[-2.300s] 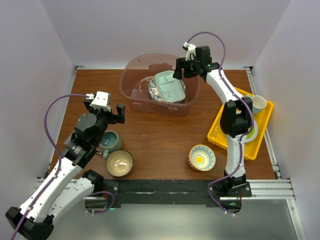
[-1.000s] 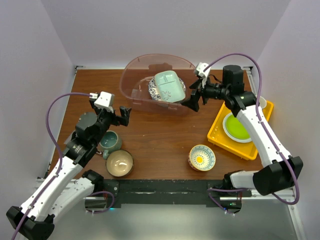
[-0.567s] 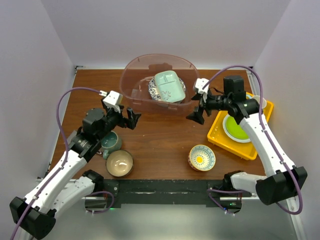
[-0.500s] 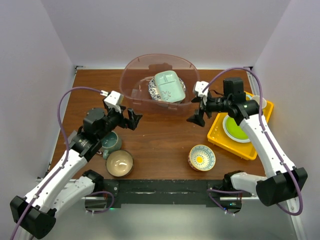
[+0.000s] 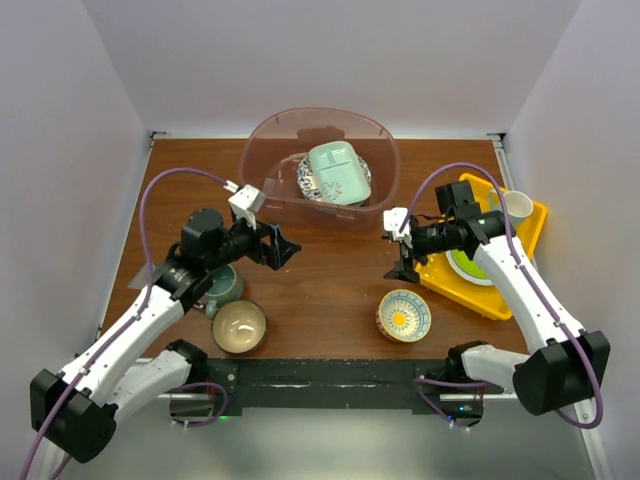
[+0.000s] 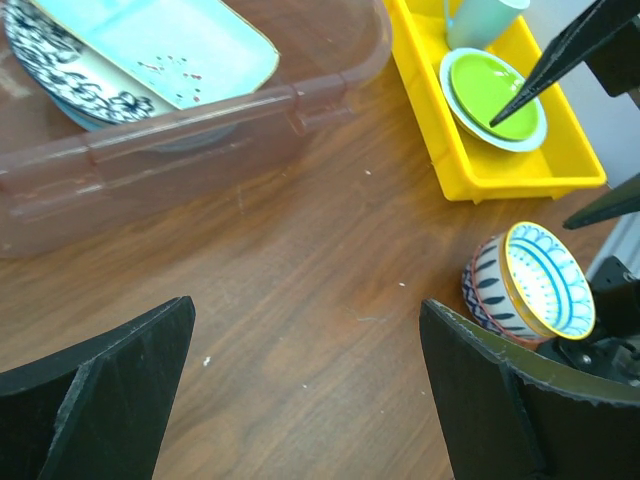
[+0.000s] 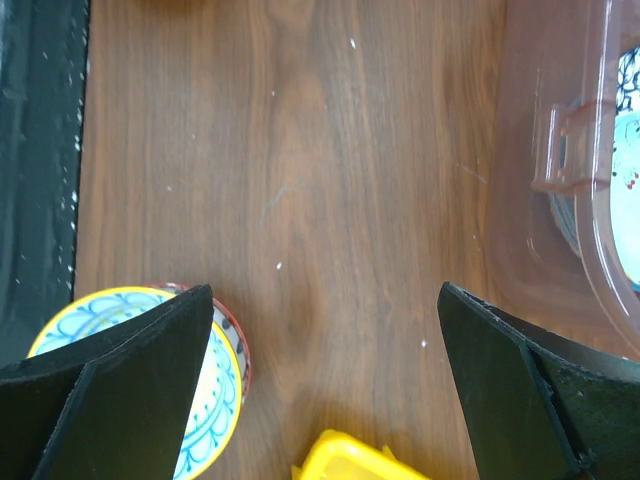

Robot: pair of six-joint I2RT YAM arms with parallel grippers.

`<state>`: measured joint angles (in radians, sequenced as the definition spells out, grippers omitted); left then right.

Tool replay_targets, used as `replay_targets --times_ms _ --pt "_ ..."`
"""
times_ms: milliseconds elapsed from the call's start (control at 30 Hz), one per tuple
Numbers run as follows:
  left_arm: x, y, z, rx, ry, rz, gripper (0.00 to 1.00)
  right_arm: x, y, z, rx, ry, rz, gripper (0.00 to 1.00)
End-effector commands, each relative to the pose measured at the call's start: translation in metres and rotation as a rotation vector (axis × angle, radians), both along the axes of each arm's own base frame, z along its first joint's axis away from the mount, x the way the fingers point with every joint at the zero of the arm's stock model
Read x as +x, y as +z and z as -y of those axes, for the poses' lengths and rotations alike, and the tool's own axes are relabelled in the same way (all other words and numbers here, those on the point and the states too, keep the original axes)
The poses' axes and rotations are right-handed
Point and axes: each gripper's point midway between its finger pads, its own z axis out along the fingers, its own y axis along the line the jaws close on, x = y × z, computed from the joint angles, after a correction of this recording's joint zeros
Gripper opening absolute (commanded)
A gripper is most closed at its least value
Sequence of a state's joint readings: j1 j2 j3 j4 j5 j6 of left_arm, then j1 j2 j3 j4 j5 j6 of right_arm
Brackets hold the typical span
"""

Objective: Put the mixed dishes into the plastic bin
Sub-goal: Pick up the bowl from the center of the board.

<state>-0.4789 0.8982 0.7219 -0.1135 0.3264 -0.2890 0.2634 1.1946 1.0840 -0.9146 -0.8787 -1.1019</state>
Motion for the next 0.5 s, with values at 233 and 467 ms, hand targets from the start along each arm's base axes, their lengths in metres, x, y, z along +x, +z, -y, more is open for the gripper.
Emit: replay_targets --times_ms 233,467 --pt "0.0 0.008 0.016 -0.042 -0.076 -0.024 0.98 -0.011 -0.043 0.036 -0.254 0.09 0.022 0.98" --pt "0.0 0.001 0.018 -0.034 -0.087 -0.046 0.98 -0.022 -0.063 0.043 -0.308 0.161 -0.03 0.89"
